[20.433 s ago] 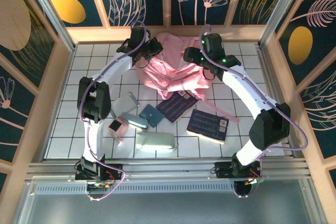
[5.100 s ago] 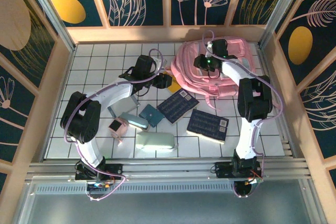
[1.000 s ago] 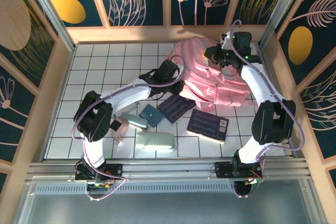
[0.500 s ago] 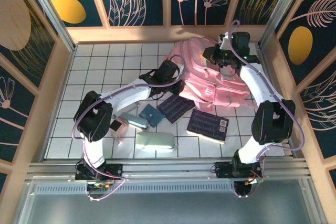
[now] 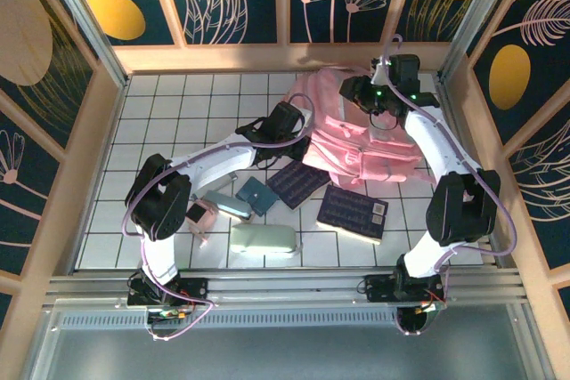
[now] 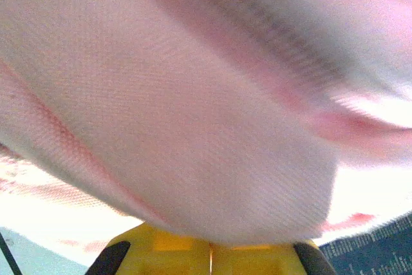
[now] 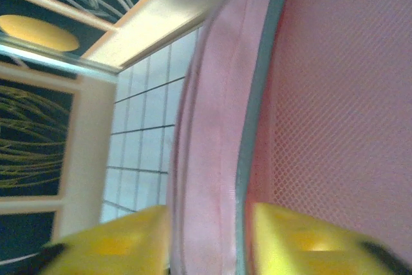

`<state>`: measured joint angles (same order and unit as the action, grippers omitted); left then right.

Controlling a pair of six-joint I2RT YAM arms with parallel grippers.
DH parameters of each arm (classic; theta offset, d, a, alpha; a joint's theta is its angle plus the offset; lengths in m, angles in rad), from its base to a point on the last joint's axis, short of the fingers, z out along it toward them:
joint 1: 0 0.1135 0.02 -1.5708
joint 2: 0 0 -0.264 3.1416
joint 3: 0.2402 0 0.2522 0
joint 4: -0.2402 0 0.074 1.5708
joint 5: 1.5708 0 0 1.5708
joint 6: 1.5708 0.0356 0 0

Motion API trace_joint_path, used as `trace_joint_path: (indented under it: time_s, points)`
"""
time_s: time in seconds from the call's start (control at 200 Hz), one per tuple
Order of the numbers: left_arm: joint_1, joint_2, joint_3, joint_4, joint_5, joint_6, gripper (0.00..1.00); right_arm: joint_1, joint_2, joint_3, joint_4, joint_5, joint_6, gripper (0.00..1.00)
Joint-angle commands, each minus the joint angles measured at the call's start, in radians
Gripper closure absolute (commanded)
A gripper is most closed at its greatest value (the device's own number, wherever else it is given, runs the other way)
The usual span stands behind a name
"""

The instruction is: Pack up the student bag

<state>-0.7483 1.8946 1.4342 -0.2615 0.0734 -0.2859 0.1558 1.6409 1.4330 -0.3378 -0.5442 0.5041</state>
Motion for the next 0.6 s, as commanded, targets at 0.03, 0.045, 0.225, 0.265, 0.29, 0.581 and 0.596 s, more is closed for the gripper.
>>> trace_joint_path:
  time_s: [0.03,0.045,0.225,0.265,0.29,0.581,0.596]
  points:
    - [-0.003,-0.053,-0.019,0.045,0.081,-0.032,1.0,0.025,-0.035,0.036,-0.045,0.229,-0.013,0.3]
    - [-0.003,-0.054,-0.021,0.049,0.086,-0.036,1.0,0.026,-0.043,0.029,-0.043,0.247,-0.004,0.29]
    - [-0.003,-0.053,-0.006,0.065,0.13,-0.057,1.0,0.028,-0.191,-0.077,-0.057,0.463,0.16,0.2]
    - [-0.003,-0.053,0.001,0.07,0.143,-0.064,1.0,0.025,-0.236,-0.123,-0.06,0.492,0.236,0.23]
    - [-0.003,-0.054,0.005,0.074,0.153,-0.068,1.0,0.022,-0.27,-0.158,-0.054,0.491,0.287,0.26]
    - [-0.008,-0.064,0.051,0.138,0.268,-0.165,1.0,0.054,-0.624,-0.621,0.105,0.22,0.807,0.35]
    - [-0.009,-0.063,0.055,0.141,0.272,-0.166,1.0,0.056,-0.638,-0.64,0.113,0.217,0.83,0.33]
